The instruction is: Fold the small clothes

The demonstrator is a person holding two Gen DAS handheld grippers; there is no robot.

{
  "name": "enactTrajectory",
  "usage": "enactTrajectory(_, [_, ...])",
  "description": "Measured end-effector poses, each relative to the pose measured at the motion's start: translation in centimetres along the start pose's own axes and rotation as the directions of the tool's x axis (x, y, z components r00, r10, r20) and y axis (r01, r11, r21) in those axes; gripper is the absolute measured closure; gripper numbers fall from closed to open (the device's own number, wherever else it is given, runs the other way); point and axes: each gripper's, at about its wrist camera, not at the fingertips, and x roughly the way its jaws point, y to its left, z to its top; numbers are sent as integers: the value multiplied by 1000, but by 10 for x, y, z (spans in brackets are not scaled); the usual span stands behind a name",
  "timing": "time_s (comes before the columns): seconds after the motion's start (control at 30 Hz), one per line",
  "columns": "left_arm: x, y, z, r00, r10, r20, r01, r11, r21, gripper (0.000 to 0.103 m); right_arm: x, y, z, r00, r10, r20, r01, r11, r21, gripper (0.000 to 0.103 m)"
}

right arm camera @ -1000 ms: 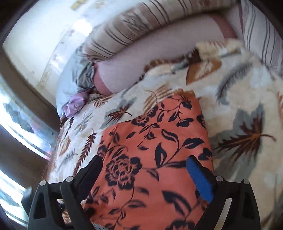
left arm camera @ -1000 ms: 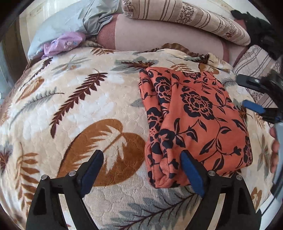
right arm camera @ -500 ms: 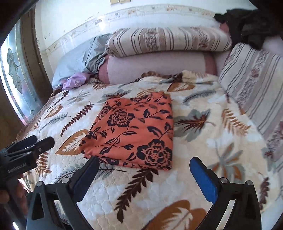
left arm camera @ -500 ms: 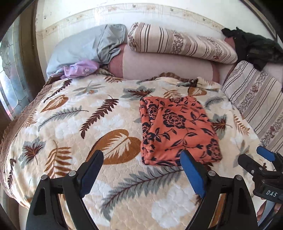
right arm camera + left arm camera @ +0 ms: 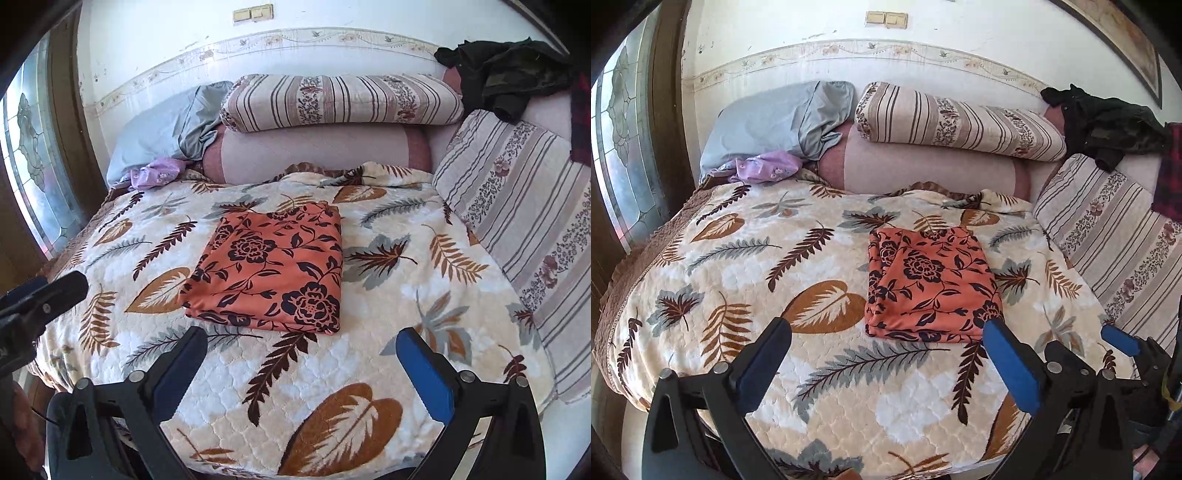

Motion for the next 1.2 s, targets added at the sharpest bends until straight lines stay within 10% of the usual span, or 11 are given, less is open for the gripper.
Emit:
enactTrajectory(0.47, [6, -7, -8, 989, 132, 61, -137, 987, 79, 0, -10, 3, -1, 1000, -24, 3, 24, 1000, -19, 0])
enactTrajectory(1.2, [28, 7, -1, 990, 138, 10, -139, 989, 51, 0, 6, 23, 16, 999, -28, -18, 27, 997, -66, 0])
